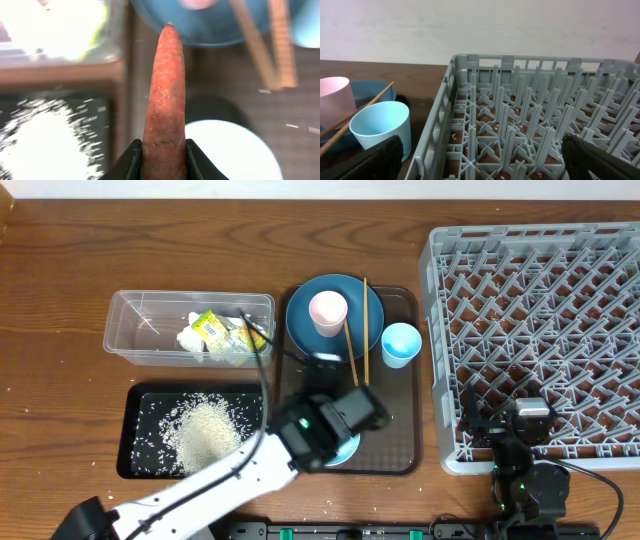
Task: Sort waste into correct bins and load items into the dishwasher rack
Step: 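Carry the carrot left and release it onto the black tray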
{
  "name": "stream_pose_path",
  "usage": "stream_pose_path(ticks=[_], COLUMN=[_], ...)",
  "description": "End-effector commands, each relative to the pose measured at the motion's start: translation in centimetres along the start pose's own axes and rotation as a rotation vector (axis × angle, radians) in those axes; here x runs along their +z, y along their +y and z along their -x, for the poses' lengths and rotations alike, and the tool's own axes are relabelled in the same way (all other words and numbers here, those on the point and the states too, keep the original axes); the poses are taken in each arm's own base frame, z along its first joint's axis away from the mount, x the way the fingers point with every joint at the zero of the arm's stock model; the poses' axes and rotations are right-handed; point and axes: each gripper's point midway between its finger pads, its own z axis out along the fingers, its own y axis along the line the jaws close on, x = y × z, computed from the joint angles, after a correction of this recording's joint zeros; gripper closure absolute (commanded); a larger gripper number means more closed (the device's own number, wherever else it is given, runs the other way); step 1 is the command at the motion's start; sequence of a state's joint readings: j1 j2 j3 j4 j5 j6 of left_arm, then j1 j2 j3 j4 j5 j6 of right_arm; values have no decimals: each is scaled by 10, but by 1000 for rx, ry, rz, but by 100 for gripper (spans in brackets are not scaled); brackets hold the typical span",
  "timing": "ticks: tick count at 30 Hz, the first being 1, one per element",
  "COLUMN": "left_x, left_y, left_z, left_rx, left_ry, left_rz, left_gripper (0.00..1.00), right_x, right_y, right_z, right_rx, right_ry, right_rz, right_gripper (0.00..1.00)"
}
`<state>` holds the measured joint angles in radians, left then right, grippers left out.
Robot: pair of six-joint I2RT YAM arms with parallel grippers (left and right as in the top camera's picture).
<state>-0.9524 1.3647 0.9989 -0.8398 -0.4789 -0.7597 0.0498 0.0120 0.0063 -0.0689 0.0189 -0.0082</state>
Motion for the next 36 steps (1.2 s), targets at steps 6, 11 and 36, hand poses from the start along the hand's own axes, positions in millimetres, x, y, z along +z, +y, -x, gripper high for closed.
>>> stream_pose_path(ticks=[6,11,36], left_x=[19,29,57], left_y=[69,91,125], left_z=[-14,-30,-73], left_rx=[-102,-134,-231], left_ry=[107,158,223], left_rz=[211,280,379], left_gripper=[81,81,81], right_x=[0,0,0], right_y=[-2,-2,-2], right_z=[0,0,0], right_rx=[-3,-3,-4], right_ry=[-1,-1,-1], right_rz=[-9,-9,-9], right_gripper=[1,1,1])
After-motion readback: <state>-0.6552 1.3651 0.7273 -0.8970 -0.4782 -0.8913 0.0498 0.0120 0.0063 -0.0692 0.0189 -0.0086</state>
